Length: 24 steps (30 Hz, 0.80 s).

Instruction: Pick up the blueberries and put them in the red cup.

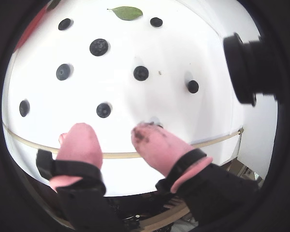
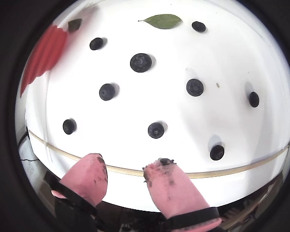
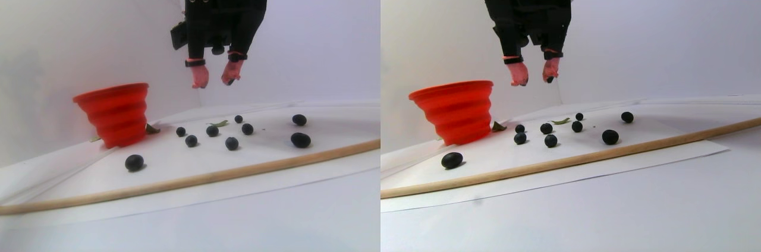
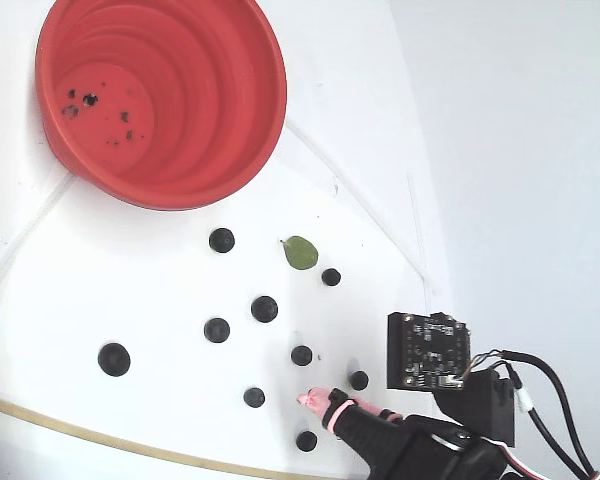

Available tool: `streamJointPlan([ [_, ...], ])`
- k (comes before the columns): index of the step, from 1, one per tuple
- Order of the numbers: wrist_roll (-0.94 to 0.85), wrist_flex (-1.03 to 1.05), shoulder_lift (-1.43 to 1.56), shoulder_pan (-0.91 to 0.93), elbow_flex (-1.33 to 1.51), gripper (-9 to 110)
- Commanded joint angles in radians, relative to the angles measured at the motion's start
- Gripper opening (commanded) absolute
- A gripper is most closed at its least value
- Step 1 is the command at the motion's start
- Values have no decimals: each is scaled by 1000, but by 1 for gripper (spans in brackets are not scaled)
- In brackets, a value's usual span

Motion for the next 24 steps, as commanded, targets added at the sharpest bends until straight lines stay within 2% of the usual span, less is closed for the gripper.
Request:
streamJointPlan([
  [1, -18, -44, -28, 12, -26, 16],
  [24, -91, -219, -230, 41, -26, 17],
])
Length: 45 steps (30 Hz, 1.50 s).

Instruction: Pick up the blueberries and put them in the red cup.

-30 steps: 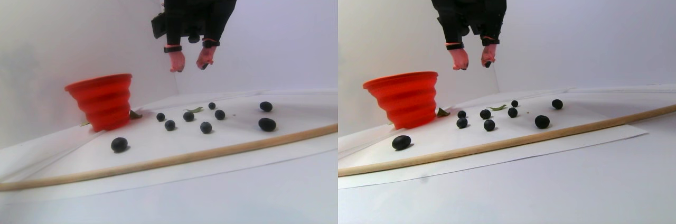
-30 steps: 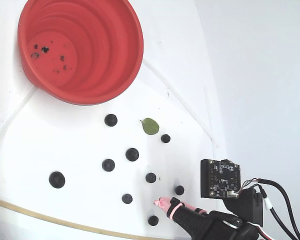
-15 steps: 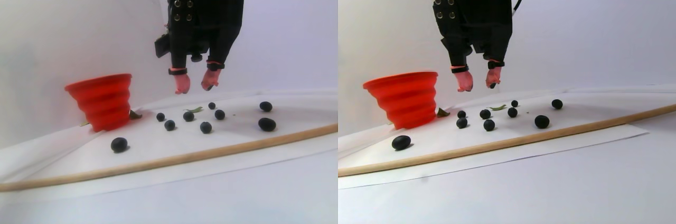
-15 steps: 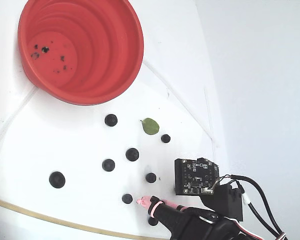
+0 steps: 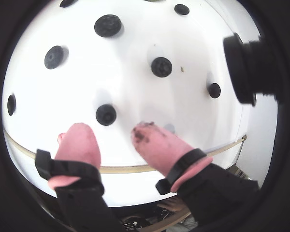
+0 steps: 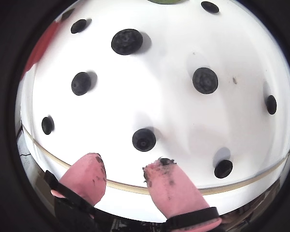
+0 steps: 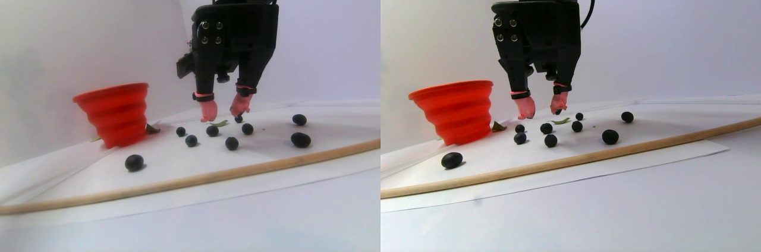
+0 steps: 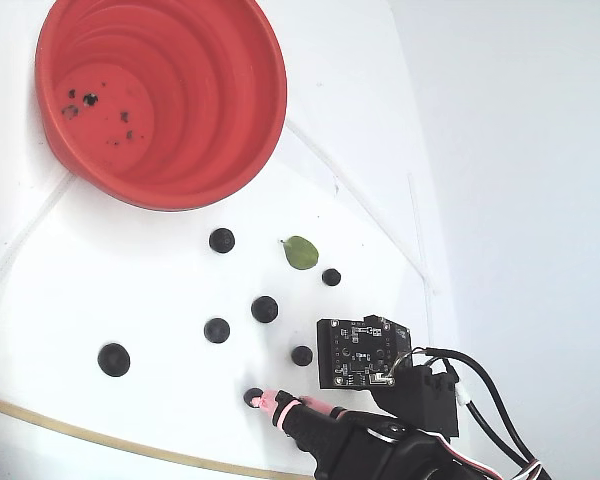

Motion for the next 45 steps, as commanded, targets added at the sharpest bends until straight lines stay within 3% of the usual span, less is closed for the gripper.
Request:
streamJointPlan([
  [1, -8, -37, -6, 2, -25, 17],
  [45, -61, -261, -239, 29, -60, 17],
])
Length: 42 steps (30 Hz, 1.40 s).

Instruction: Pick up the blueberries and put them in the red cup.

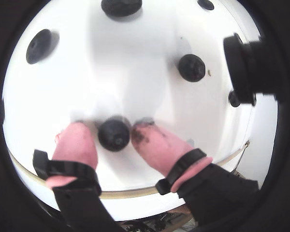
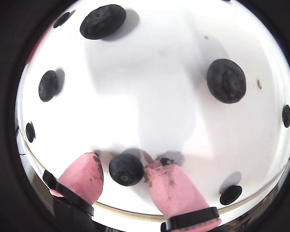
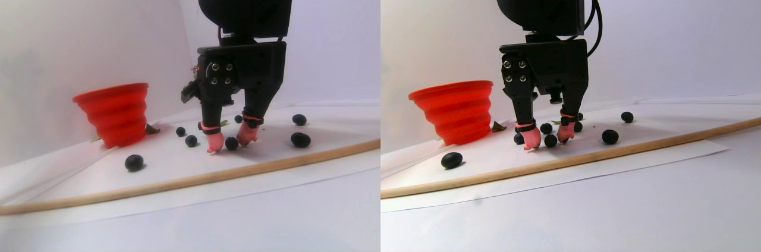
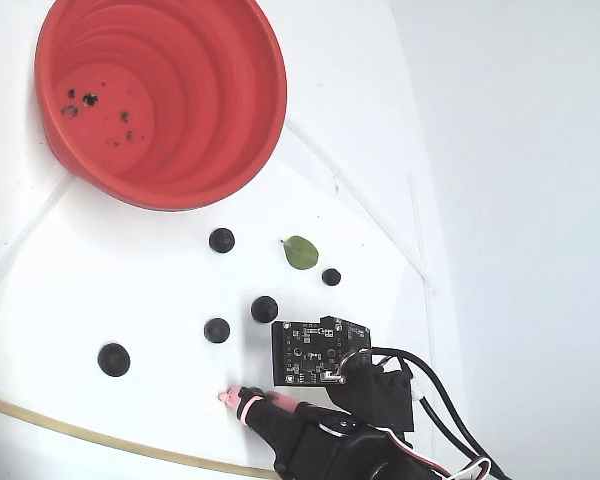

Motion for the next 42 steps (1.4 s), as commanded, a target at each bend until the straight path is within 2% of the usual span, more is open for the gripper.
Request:
streamJointPlan([
  [1, -5, -32, 0, 5, -44, 17],
  [21, -6, -35, 32, -8, 3, 11],
  [42, 32, 115, 265, -94, -21, 11],
])
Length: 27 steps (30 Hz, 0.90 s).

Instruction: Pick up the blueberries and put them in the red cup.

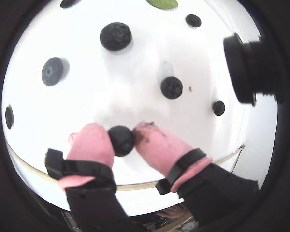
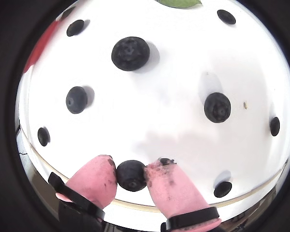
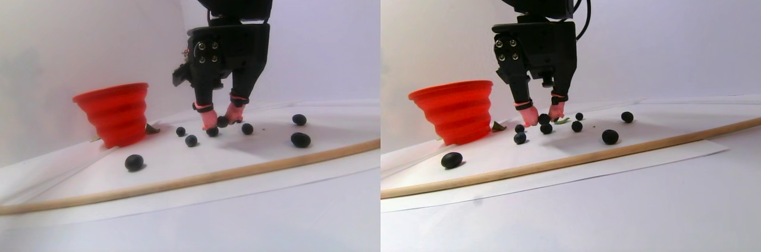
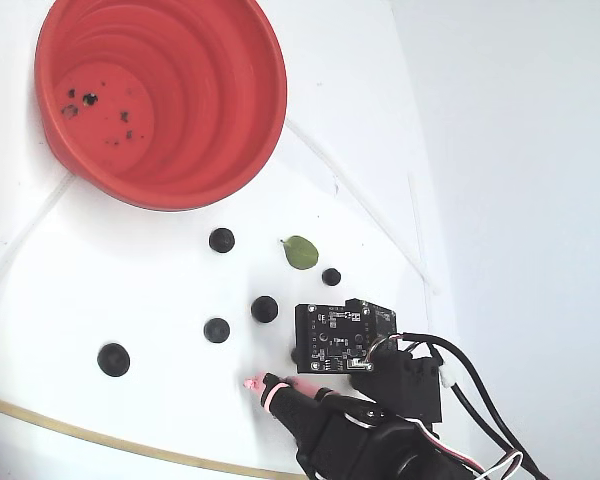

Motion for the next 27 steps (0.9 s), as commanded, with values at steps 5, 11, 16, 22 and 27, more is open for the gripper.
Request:
streamJointPlan([
  [5, 6, 26, 152, -63, -21, 11],
  [11, 12, 38, 195, -103, -29, 11],
  [16, 23, 78, 244, -140, -48, 11],
  [22, 32, 103, 295, -183, -64, 11],
  [27, 44, 133, 328, -218, -91, 11],
])
